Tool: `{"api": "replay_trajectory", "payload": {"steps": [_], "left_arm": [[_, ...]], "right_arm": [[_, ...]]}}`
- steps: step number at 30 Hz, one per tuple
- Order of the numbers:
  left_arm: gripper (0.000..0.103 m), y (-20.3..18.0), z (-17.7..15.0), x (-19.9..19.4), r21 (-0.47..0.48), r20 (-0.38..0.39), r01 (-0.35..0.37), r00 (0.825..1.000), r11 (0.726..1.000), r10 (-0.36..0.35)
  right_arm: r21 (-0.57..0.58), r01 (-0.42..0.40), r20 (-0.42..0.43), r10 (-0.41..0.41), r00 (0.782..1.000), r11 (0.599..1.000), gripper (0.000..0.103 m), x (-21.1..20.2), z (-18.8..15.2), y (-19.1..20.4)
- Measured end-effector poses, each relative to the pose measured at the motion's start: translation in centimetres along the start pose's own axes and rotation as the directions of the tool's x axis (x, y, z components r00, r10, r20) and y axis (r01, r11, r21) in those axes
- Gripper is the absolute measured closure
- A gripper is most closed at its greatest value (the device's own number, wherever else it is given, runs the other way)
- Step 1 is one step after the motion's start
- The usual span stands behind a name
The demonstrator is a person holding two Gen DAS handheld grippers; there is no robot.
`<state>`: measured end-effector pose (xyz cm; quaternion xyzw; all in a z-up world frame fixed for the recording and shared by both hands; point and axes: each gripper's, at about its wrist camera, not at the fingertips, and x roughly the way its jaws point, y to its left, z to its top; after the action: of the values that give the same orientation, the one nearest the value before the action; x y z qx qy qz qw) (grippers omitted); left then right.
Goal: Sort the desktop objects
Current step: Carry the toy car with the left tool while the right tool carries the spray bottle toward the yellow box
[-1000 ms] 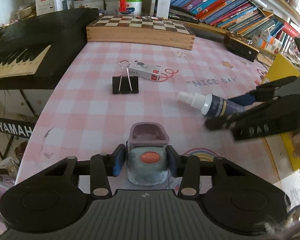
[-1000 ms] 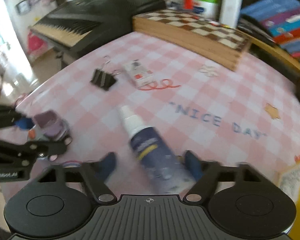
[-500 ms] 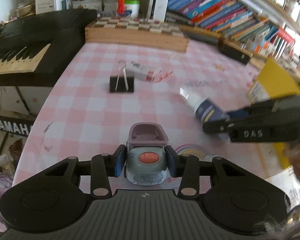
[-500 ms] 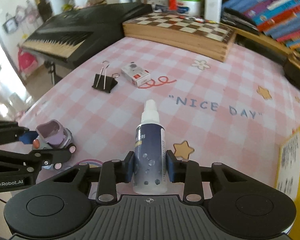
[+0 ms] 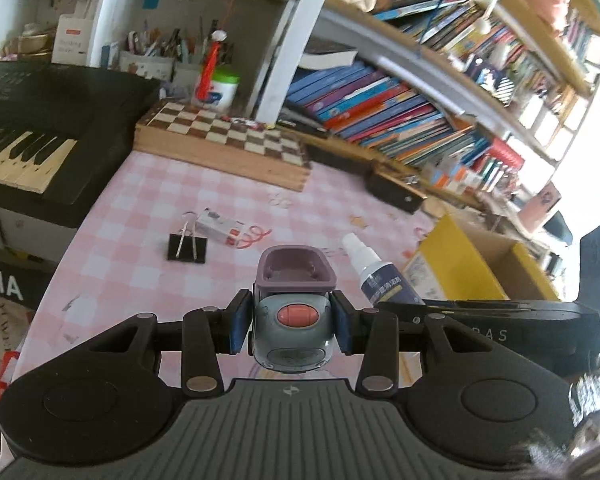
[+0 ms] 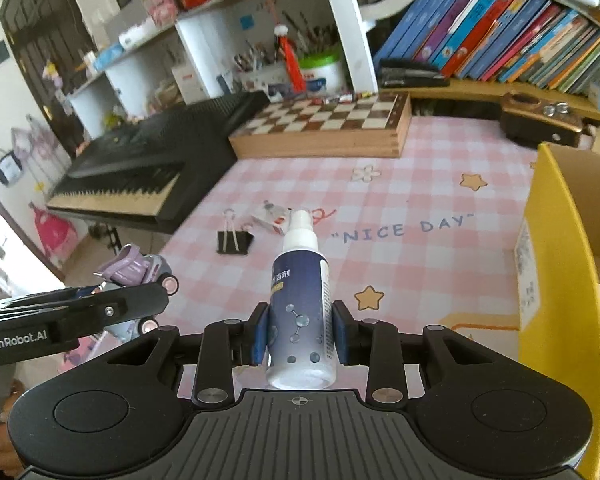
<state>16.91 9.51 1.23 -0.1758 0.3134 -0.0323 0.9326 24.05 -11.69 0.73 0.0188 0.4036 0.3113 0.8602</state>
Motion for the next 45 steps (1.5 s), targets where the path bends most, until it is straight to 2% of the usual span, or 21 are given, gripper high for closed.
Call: {"api": "replay_trajectory", "payload": {"steps": [12,22,34,45], "left_arm": [[0.064,0.2,-2.9,-4.7,0.002,-0.009,0.111,0.994,0.994,-0.111],[0.064,0.3,-5.2,-7.7,0.05,-0.066,0.201,0.978,0.978,-0.197],[0.064,-0.5,-7.6,-9.5,0.125,-0.147,0.32,0.942,0.939,-0.302],[0.064,-2.3,-8.3,-9.5,0.183,-0.208,0.416,0.902,0.891,-0.379]], "right_arm": [[0.049,0.056,0.032,-0.057,0.998,0.997,0.071,-4.7,-4.4,3.6],[0.135,0.113,0.041,-0.119,0.992,0.984,0.071,-7.7,-9.4,6.5],[0.233,0.2,0.05,-0.217,0.975,0.952,0.07,-10.5,-14.4,8.8],[0.304,0.263,0.066,-0.295,0.953,0.916,0.07,-12.8,-16.5,9.1]]}}
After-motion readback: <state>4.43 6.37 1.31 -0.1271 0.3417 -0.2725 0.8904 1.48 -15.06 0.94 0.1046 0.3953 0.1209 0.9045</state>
